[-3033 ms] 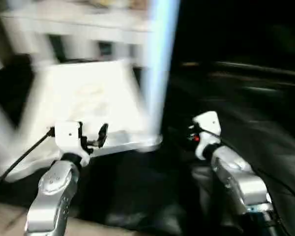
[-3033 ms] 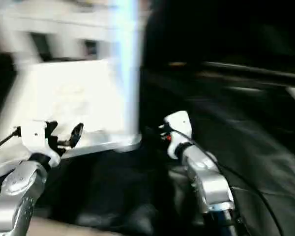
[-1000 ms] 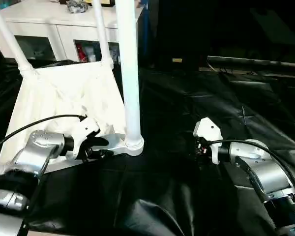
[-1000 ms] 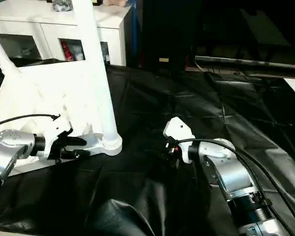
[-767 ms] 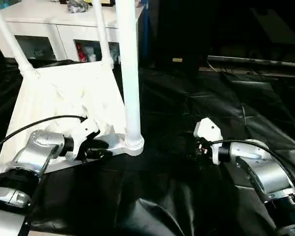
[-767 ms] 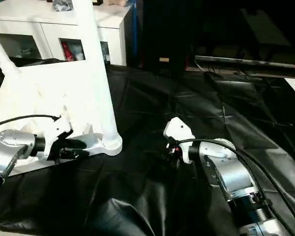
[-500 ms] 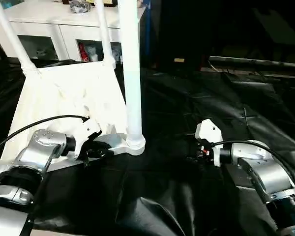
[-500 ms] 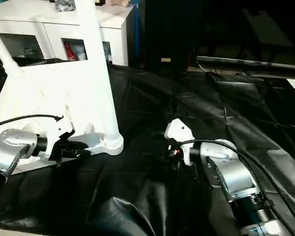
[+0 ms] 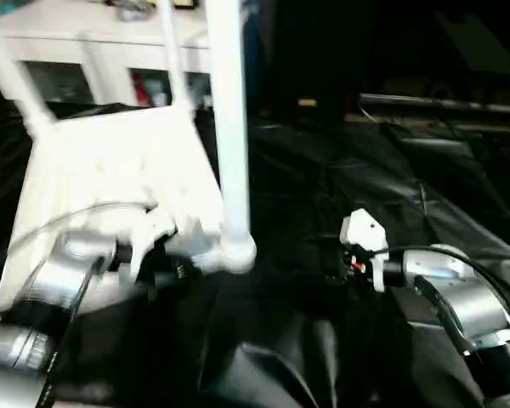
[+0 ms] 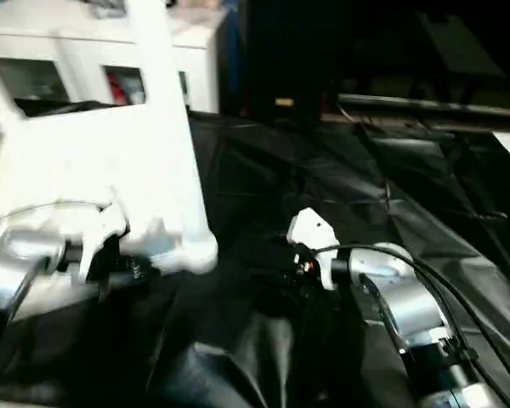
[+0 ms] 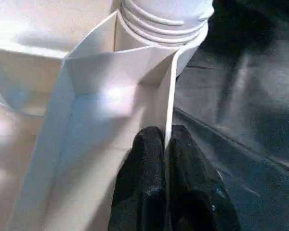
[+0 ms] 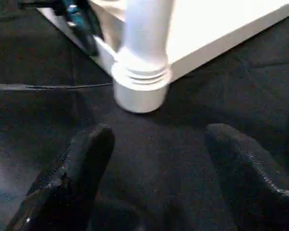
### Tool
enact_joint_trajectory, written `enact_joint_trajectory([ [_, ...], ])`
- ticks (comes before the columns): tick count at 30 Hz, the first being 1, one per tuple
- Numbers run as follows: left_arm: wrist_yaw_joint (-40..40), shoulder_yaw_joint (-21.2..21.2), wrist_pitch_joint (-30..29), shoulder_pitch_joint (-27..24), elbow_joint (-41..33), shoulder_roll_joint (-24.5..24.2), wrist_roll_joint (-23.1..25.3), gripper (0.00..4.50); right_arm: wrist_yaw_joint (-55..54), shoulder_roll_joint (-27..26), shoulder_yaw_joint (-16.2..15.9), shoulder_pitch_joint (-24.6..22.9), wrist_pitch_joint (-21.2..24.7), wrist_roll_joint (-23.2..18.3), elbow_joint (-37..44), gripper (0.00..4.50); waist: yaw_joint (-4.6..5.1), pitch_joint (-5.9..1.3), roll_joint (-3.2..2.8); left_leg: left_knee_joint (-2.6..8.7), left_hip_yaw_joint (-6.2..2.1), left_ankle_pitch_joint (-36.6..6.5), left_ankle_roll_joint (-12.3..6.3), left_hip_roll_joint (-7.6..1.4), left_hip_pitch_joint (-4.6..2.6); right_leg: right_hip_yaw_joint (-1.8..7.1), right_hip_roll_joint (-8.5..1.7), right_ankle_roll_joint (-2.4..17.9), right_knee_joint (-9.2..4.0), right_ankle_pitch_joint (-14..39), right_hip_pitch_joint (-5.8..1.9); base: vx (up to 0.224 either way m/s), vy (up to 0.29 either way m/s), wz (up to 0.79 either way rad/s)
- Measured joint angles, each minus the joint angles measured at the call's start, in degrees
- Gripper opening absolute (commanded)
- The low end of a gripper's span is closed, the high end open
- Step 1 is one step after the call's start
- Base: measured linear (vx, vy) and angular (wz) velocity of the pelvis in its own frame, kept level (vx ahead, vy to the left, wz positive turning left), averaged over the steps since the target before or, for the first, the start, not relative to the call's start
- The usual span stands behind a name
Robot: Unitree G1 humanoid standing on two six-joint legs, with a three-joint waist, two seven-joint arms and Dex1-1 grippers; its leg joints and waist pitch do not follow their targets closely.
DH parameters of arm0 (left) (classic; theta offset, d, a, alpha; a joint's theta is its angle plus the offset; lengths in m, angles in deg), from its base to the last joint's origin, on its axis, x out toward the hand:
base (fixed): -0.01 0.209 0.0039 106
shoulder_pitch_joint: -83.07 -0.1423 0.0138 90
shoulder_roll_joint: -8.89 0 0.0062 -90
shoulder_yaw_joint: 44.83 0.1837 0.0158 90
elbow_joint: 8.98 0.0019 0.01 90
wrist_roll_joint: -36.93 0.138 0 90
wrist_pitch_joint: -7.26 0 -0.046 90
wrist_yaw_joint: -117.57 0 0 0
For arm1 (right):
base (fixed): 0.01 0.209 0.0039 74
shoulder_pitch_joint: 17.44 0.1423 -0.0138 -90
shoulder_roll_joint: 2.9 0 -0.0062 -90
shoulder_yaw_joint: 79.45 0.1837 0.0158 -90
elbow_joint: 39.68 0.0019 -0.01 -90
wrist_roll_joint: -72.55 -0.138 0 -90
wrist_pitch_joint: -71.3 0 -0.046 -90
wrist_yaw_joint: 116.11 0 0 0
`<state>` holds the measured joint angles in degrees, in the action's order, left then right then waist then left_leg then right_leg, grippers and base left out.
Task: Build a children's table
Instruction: Rotate table base, then rotate leg to tighten
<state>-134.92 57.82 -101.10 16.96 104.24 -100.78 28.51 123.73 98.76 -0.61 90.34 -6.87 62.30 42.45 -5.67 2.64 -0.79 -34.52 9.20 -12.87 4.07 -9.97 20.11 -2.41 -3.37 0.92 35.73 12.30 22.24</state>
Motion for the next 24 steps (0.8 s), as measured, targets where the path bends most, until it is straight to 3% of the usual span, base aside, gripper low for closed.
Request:
enact_joint_trajectory([
  [6,0.9,1.5,-1.1,-5.7,-11.1,-0.1,-0.2,0.04,-0.7,-0.9,-0.1,-0.3,0.0,-0.2,0.8,3.48,-1.04,0.0,-0.04,0.05,0.25,0.2,-0.4,-0.08,0.05,-0.04,-0.08,0.1,0.18,0.2,0.32,0.0,0.0,0.0],
  [9,2.9,1.7,-0.5,-5.9,-12.1,1.0,1.2,0.04,-0.7,-1.0,-0.2,-0.4,0.0,-0.2,0.9,3.48,-0.93,0.02,-0.03,0.04,0.5,0.2,-0.31,-0.1,-0.02,0.04,-0.17,0.1,0.23,0.2,0.28,0.0,0.0,0.0],
  [12,5.2,1.2,-1.0,-6.7,-13.5,2.0,1.2,0.61,-0.7,-1.0,-0.4,-0.4,0.1,-0.2,1.0,3.48,-0.76,0.06,0.05,0.03,0.57,0.3,-0.29,-0.1,-0.03,0.12,-0.19,0.0,0.24,0.1,0.26,0.0,0.0,0.0],
  [17,5.8,1.0,-1.9,-7.5,-15.5,2.8,-0.6,0.96,-0.7,-0.9,-0.5,-0.7,0.4,-0.2,1.1,3.48,-0.69,0.27,0.48,0.04,0.56,0.3,-0.26,-0.17,0.03,0.07,-0.13,0.0,0.26,0.1,0.32,0.0,0.0,0.0],
  [24,5.3,1.0,-2.7,-7.5,-16.0,2.4,-0.7,0.96,-0.7,-0.8,-0.5,-1.6,0.6,-0.2,2.3,3.48,-0.65,0.27,0.47,0.03,0.55,0.5,-0.53,-0.18,0.2,0.06,-0.11,0.0,0.3,0.1,0.52,0.0,0.0,0.0],
])
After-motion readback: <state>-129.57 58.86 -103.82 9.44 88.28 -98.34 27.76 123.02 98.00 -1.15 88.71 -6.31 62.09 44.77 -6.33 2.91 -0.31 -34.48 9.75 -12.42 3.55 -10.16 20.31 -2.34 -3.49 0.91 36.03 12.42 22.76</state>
